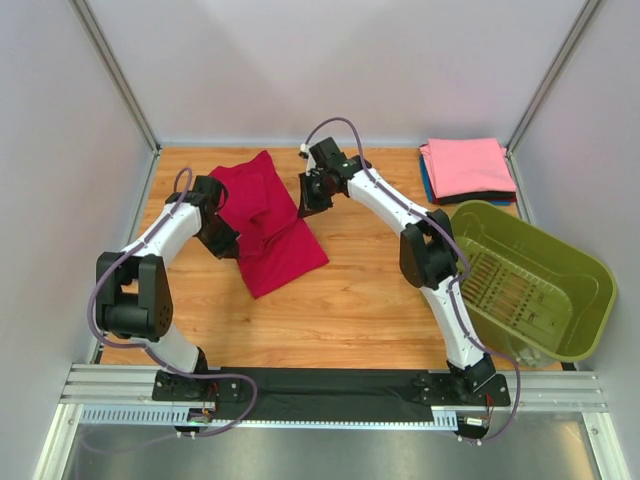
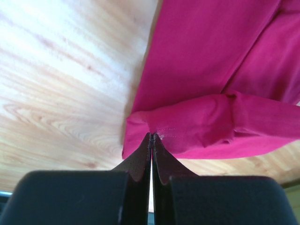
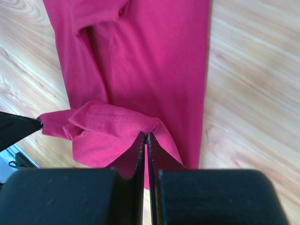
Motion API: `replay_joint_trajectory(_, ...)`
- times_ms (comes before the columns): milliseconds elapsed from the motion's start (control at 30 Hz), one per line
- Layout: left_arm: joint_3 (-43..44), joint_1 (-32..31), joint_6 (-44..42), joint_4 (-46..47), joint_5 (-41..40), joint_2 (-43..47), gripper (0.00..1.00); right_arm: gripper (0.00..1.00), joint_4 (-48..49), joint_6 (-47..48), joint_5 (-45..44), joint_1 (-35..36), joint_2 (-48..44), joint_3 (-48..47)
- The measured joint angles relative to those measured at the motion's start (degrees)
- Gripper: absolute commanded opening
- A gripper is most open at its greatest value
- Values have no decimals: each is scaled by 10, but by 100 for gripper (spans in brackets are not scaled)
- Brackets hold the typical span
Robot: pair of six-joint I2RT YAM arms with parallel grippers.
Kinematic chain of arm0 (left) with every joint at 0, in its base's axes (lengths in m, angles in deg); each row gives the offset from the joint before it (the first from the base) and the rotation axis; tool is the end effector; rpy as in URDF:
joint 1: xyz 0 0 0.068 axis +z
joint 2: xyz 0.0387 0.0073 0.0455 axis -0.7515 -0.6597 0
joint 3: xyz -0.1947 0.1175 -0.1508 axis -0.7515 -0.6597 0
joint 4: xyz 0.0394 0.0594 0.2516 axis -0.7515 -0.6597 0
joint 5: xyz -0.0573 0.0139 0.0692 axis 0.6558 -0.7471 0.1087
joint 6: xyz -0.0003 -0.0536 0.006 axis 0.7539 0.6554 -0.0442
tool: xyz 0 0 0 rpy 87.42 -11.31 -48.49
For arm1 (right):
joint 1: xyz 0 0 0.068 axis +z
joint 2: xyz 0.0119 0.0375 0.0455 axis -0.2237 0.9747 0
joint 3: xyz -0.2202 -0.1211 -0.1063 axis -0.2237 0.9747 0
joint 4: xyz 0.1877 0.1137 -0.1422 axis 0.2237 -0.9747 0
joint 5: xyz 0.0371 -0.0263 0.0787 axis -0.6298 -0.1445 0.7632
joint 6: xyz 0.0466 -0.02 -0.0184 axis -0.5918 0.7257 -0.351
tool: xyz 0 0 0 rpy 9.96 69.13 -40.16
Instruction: Fold and stack the t-shirts
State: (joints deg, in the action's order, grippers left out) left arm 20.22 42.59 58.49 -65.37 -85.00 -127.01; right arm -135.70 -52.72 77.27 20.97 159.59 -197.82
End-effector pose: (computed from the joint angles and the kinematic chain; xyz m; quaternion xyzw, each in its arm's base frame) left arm 0.3011 -0.0339 0.2162 -0.3955 0.9100 -0.0793 0.0958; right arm 0.4242 0.2998 0.2244 -0.1545 0.9331 0.2772 0.1689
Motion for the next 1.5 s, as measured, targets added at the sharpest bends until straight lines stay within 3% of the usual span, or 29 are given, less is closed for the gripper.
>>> replay_joint_trajectory(1000, 161, 43, -13, -7, -14, -170, 0, 4, 147, -81, 79, -37, 116, -71)
replay_joint_trajectory(1067, 164, 46, -14, -10, -14, -175, 8, 14, 151, -88, 80, -37, 122, -80)
replay_joint_trajectory(1100, 167, 48, -15, -14, -14, -176, 20, 21, 151, -92, 80, -37, 125, -85)
replay_joint_trajectory(1200, 183, 52, -24, -27, -21, -177, 34, 30, 155, -96, 82, -39, 127, -95)
replay_joint_trajectory(1333, 217, 62, -39, -38, -31, -175, 37, 32, 147, -92, 78, -46, 116, -81)
replay_joint_trajectory(1500, 202, 60, -58, -47, -39, -126, 41, 38, 93, -57, 63, -59, 19, 66)
